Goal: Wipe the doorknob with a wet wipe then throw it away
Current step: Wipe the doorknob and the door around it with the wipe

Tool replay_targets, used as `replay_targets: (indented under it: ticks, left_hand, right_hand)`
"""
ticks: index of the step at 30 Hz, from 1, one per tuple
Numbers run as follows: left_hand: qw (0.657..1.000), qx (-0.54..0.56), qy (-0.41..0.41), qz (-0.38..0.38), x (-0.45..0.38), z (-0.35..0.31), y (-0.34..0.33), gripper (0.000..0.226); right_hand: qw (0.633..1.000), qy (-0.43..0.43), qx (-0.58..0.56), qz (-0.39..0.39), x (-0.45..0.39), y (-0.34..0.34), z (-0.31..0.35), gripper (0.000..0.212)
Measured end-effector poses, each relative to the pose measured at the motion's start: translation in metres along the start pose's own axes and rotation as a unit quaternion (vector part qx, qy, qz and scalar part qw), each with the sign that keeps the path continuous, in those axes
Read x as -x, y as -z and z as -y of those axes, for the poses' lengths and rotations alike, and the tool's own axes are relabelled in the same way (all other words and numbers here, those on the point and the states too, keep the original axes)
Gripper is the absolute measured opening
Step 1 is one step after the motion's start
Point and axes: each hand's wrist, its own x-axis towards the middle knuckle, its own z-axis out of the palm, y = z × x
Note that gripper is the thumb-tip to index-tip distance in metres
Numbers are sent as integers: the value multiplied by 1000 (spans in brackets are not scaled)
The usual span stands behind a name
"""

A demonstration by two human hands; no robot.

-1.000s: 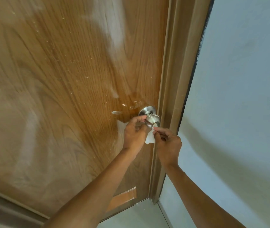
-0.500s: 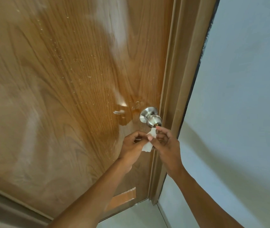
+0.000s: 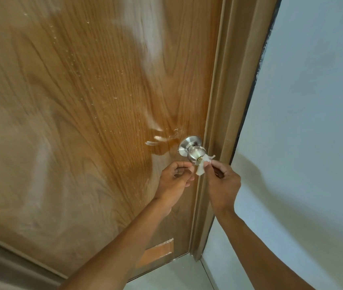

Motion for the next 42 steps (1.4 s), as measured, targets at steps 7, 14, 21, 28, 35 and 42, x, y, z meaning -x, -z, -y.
replay_targets:
  ticks: [7,14,21,28,35,42]
  left_hand:
    - [1000,-2,20,8,0,4,0,11]
    - [999,1,33,-1,0,4,-1,9]
    - [1000,-16,13,-6,3,4,0,19]
    - [984,-22,-101,-144,3,-7,-9,10]
    - [949,-132,-215,-190,-8,-26,-27,15]
    - [939,-209,-226,-153,-24,-29,-22,19]
  right_hand:
    - [997,7,16,69,11,-6,0,15]
    - [999,-20,1,32,5,-6,-1,13]
    - [991,-3,10,136,11,-1,-2,22]
    - [991,49,0,128,7,-3,14,17]
    - [996,51,24,66,-11,-14,25,9]
    - [996,49,30,64,-23,-12,29,22]
